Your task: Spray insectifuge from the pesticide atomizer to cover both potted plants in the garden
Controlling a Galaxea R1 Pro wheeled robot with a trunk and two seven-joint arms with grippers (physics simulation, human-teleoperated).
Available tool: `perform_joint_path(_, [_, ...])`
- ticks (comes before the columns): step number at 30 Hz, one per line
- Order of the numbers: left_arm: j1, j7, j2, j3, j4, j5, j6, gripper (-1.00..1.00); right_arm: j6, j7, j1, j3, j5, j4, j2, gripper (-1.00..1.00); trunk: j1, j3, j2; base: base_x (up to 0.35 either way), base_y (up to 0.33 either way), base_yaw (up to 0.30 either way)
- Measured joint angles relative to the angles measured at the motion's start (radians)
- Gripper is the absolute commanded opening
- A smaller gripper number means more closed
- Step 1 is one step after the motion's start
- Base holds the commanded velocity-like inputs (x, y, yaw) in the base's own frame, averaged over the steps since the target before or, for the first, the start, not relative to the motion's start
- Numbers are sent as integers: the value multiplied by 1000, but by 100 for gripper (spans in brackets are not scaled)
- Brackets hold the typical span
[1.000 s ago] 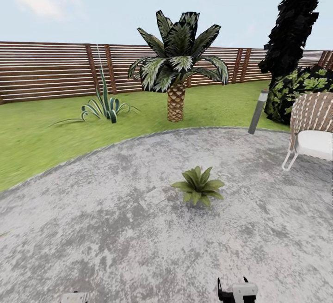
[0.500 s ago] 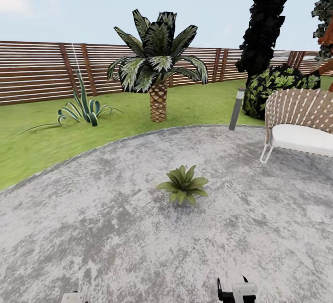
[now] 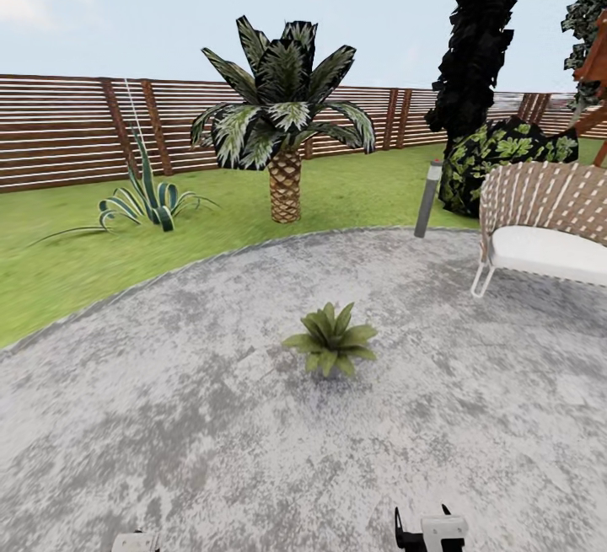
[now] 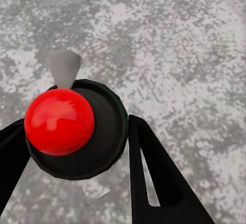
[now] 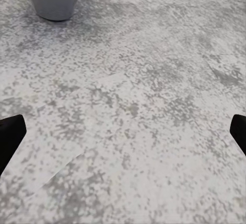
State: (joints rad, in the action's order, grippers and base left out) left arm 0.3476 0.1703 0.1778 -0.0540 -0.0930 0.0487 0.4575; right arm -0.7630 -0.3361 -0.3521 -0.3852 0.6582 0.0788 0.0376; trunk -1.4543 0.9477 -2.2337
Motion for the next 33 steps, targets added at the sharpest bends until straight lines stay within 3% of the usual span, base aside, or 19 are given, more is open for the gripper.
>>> perform_joint_path(5, [0,0,0,0,0,0,1,-100,0,0,0,0,0,0,0,100,0,0,0,332,0,-46])
perform_joint_path(21, [0,1,0,0,1,0,1,-100,0,0,0,0,0,0,0,100,0,0,0,330,0,-293])
perform_joint_path(33, [0,1,0,0,1,0,2,-100,0,0,0,0,0,0,0,100,0,0,0,17,0,-298])
